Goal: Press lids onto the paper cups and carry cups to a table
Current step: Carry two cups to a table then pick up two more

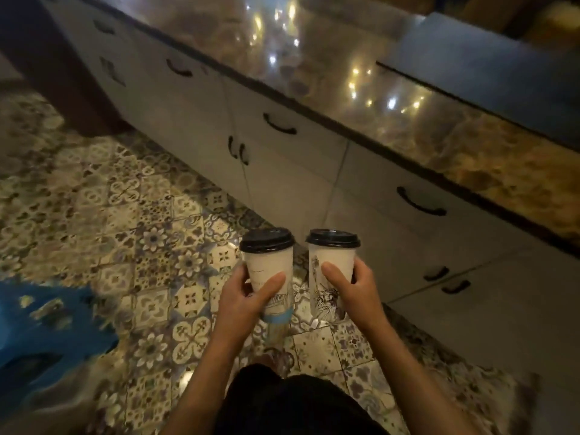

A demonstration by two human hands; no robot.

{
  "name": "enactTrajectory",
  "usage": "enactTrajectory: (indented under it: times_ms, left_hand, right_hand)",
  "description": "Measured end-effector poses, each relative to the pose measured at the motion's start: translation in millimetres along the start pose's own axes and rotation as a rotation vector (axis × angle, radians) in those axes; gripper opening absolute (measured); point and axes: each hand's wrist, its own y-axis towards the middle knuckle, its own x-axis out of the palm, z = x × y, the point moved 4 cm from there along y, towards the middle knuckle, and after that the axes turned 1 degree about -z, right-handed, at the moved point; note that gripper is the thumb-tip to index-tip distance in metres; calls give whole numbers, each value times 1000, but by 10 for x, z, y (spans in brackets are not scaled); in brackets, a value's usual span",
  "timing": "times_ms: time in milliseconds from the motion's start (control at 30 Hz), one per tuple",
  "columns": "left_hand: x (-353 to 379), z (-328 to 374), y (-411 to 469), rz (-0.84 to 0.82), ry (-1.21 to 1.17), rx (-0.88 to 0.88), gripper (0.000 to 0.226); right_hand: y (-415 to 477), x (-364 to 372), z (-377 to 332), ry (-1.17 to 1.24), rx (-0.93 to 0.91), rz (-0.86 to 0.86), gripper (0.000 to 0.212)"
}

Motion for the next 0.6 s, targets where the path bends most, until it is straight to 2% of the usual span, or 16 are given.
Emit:
enactTrajectory:
  times_ms: [133,267,433,600]
  left_hand:
    - [261,350,736,-144,41,18,67]
    - [624,745,1399,-285,31,6,57]
    - [1200,1257,2053,-461,-11,8,58]
    - [2025,1767,2751,-569,24,135,49]
  right_hand:
    - [530,-69,-229,54,-6,75,52]
    - [1002,-253,-504,90,-5,171,55]
    - [1455,-718,-887,107,-53,316,55]
    - [2077,-1426,-1319,81,-151,416,53]
